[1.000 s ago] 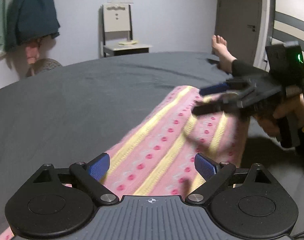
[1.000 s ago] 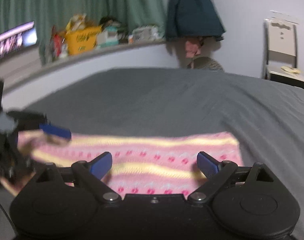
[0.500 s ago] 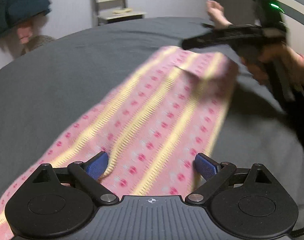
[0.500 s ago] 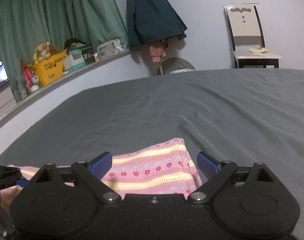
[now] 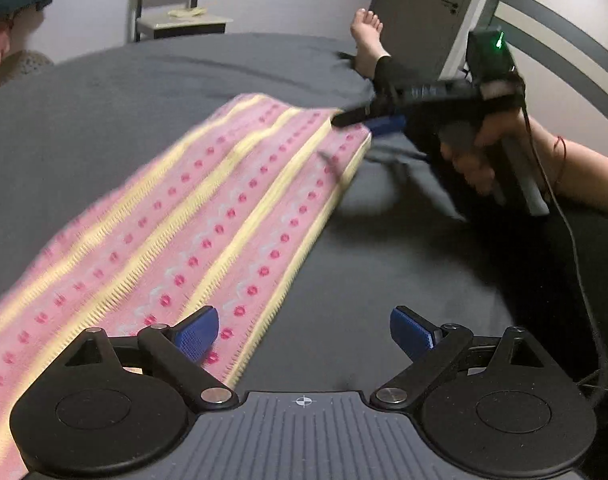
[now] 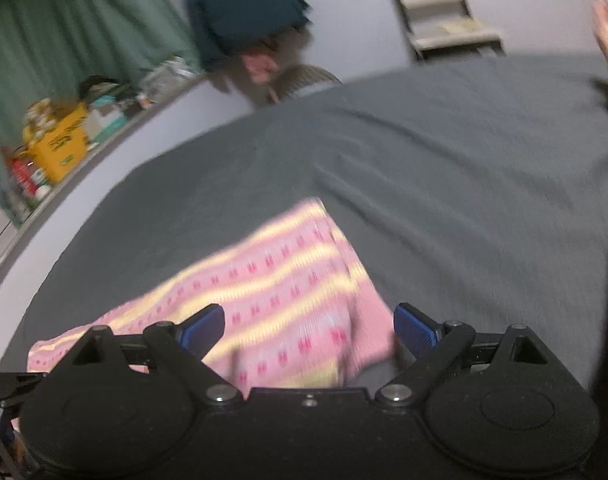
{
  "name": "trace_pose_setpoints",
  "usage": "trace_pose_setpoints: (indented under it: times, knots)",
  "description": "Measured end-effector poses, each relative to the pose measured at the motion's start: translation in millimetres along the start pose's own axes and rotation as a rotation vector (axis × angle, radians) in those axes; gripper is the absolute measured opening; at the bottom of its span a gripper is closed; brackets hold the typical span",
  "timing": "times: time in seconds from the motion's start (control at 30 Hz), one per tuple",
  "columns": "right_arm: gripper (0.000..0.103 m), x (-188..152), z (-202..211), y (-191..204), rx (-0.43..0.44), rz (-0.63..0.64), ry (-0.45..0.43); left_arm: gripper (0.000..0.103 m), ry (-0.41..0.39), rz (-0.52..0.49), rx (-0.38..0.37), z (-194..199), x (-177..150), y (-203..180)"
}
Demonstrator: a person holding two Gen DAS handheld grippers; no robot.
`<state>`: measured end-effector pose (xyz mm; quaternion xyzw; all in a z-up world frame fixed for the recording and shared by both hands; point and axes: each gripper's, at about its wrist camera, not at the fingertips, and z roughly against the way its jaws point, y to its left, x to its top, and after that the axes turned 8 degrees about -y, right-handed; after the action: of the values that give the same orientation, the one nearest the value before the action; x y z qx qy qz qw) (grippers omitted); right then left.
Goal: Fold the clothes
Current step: 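Grasp the strip end with the right gripper while the left gripper hovers, then fold the strip end over onto itself with the right gripper, release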
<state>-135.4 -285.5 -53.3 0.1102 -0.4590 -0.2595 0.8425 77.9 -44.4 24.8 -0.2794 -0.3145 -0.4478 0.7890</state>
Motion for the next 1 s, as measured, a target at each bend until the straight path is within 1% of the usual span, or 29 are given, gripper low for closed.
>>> trace_pose_setpoints:
  times: [0.03,0.07,0.13,0.2,0.27,0.33,0.4,0.5,0.53,0.57,0.6,0.7,0.73,0.77,0.8,0.83,0.9,0.93,1.0]
  knots:
    - [0.088,-3,-1,-1,-0.008,-0.017,0.022,0.094,0.000,-0.023,0.015,6,4,-1]
    - [0.083,-6,-2,-3,-0.016,-0.033,0.046,0.094,-0.026,-0.039,0.044,16,5,0]
    - [0.078,-10,-4,-5,-0.057,-0.036,0.050,0.094,-0.081,-0.071,0.104,36,7,1]
    - [0.078,-14,-6,-8,-0.100,-0.037,0.050,0.094,-0.144,-0.039,0.140,55,6,6]
    - [0.083,-15,-12,-9,-0.116,-0.025,0.037,0.094,-0.196,-0.007,0.163,72,3,11]
    - [0.084,-16,-19,-11,-0.097,-0.035,0.020,0.094,-0.235,0.011,0.177,83,-2,13]
    - [0.083,-15,-24,-14,-0.076,-0.041,-0.001,0.094,-0.259,-0.001,0.200,89,-4,16]
    - [0.079,-15,-31,-13,-0.062,-0.017,-0.032,0.094,-0.290,-0.005,0.235,99,-4,20]
    - [0.074,-16,-32,-12,-0.059,-0.010,-0.041,0.094,-0.302,-0.002,0.242,102,-3,21]
    - [0.069,-16,-31,-11,-0.056,-0.004,-0.049,0.094,-0.306,0.002,0.249,104,-3,20]
    - [0.067,-17,-31,-10,-0.053,0.002,-0.057,0.094,-0.307,0.002,0.261,106,-2,21]
    - [0.060,-19,-28,-8,-0.047,0.010,-0.074,0.094,-0.280,0.002,0.335,114,-3,24]
    - [0.040,-19,-27,-7,-0.033,0.009,-0.070,0.094,-0.265,0.006,0.354,116,-5,26]
    - [0.038,-19,-26,-6,-0.016,0.006,-0.064,0.094,-0.249,0.012,0.374,119,-8,28]
    - [0.037,-20,-25,-4,-0.019,0.006,-0.075,0.094,-0.239,0.016,0.393,121,-13,29]
    - [0.035,-21,-23,-1,-0.025,0.014,-0.087,0.094,-0.229,0.020,0.412,124,-18,31]
    - [0.027,-21,-19,4,-0.033,0.037,-0.114,0.094,-0.211,0.010,0.457,129,-28,32]
    - [0.021,-20,-15,10,-0.033,0.066,-0.137,0.094,-0.201,0.003,0.479,130,-32,32]
    - [0.019,-17,-6,28,-0.024,0.174,-0.186,0.094,-0.181,-0.014,0.513,131,-39,32]
